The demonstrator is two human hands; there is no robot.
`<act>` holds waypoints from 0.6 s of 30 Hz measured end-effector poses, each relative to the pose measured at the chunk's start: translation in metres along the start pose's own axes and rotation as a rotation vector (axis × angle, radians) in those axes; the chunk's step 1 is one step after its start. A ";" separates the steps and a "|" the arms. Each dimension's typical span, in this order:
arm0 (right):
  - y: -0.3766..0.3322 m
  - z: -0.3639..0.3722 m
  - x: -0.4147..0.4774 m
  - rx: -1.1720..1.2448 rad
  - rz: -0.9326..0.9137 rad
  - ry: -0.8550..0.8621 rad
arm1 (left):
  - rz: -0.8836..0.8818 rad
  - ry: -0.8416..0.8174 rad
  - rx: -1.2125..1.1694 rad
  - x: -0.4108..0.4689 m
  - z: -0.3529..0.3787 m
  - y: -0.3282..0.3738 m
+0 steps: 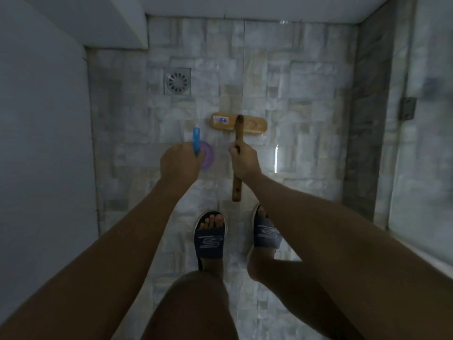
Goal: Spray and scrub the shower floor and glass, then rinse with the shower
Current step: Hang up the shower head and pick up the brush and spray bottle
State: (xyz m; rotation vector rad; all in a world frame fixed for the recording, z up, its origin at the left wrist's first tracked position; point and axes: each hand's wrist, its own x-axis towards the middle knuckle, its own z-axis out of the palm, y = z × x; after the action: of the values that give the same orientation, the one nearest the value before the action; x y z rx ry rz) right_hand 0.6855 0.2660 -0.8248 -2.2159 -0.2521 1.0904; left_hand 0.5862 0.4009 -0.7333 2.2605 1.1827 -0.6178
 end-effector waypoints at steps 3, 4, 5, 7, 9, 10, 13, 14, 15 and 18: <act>-0.044 -0.034 -0.028 0.117 0.013 0.041 | 0.015 0.029 -0.073 -0.026 -0.051 0.007; -0.059 -0.045 -0.038 0.139 0.022 0.044 | 0.018 0.040 -0.101 -0.039 -0.069 0.011; -0.076 -0.057 -0.048 0.153 0.027 0.047 | 0.027 0.056 -0.124 -0.051 -0.090 0.015; -0.111 -0.084 -0.072 0.184 0.039 0.053 | 0.033 0.085 -0.172 -0.076 -0.129 0.024; -0.149 -0.111 -0.101 0.231 0.041 0.054 | 0.039 0.117 -0.232 -0.103 -0.171 0.035; -0.168 -0.125 -0.115 0.246 0.029 0.062 | 0.044 0.142 -0.264 -0.116 -0.192 0.041; -0.231 -0.170 -0.167 0.300 0.030 0.075 | 0.053 0.178 -0.293 -0.161 -0.262 0.062; -0.249 -0.182 -0.182 0.327 0.037 0.076 | 0.047 0.187 -0.300 -0.176 -0.282 0.068; -0.267 -0.194 -0.196 0.348 0.034 0.083 | 0.044 0.199 -0.313 -0.190 -0.302 0.073; -0.316 -0.227 -0.242 0.414 0.046 0.054 | 0.024 0.251 -0.303 -0.236 -0.359 0.088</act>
State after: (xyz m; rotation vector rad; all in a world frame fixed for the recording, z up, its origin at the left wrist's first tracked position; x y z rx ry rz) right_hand 0.7389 0.2994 -0.3704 -1.8826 0.0476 1.0010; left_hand 0.5948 0.4379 -0.2965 2.1281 1.2683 -0.1329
